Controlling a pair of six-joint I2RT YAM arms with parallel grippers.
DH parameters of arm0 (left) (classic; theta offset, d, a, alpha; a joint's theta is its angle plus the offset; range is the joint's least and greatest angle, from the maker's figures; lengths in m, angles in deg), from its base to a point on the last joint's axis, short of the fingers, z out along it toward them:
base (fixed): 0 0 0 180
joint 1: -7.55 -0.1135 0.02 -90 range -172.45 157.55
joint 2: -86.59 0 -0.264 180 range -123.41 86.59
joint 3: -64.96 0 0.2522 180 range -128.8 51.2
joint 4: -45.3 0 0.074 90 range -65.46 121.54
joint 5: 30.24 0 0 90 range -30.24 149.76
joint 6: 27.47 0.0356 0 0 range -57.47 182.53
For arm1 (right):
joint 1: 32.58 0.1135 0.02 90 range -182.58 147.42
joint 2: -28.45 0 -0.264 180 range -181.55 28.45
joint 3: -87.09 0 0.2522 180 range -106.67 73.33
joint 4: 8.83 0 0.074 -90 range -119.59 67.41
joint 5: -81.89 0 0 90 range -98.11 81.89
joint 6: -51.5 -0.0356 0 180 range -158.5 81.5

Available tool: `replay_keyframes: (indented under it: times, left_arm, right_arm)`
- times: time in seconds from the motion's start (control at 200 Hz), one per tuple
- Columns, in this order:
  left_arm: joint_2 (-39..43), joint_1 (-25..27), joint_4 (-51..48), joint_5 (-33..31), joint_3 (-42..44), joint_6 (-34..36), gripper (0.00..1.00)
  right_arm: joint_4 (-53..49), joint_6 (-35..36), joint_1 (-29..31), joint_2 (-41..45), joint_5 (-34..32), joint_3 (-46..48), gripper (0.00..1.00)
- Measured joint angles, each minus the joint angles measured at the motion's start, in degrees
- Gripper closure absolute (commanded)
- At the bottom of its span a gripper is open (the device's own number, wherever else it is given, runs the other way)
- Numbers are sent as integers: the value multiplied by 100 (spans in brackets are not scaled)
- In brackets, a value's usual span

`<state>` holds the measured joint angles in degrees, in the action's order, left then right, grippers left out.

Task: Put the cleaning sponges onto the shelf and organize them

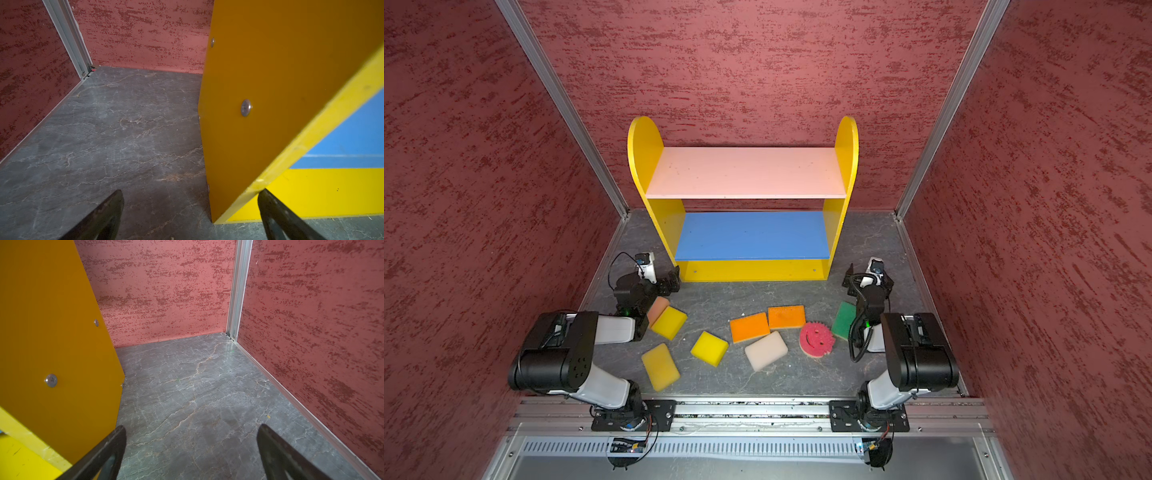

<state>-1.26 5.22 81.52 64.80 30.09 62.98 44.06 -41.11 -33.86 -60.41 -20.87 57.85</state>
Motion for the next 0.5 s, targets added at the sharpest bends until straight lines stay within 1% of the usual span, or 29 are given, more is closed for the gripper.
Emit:
replay_keyframes:
  times: [0.04, 0.1, 0.18, 0.195, 0.291, 0.336, 0.421, 0.501]
  left_arm:
    - [15, 11, -92, -20, -35, 2, 1]
    - [109, 76, -542, -98, -216, 11, 1]
    - [302, 175, -1390, -245, -748, 61, 1]
    - [350, 184, -1670, -262, -872, 120, 1]
    - [431, 240, -2752, -487, -1392, 52, 1]
    - [468, 256, -3222, -592, -1620, -136, 1]
    - [627, 262, -4028, -708, -1971, -656, 1]
    - [857, 243, -4376, -739, -2212, -1257, 1]
  right_arm:
    - [-7, -2, 0, 52, -13, 28, 1]
    - [-68, -2, 7, 289, -55, 127, 1]
    - [-385, -52, 46, 1014, -317, 227, 1]
    - [-450, -74, 52, 1145, -372, 227, 1]
    - [-1060, -334, 111, 2197, -973, 146, 1]
    - [-1486, -487, 131, 2634, -1189, 39, 1]
    - [-2618, -885, 155, 3340, -1467, -356, 1]
    - [-3563, -1147, 240, 3744, -1598, -710, 1]
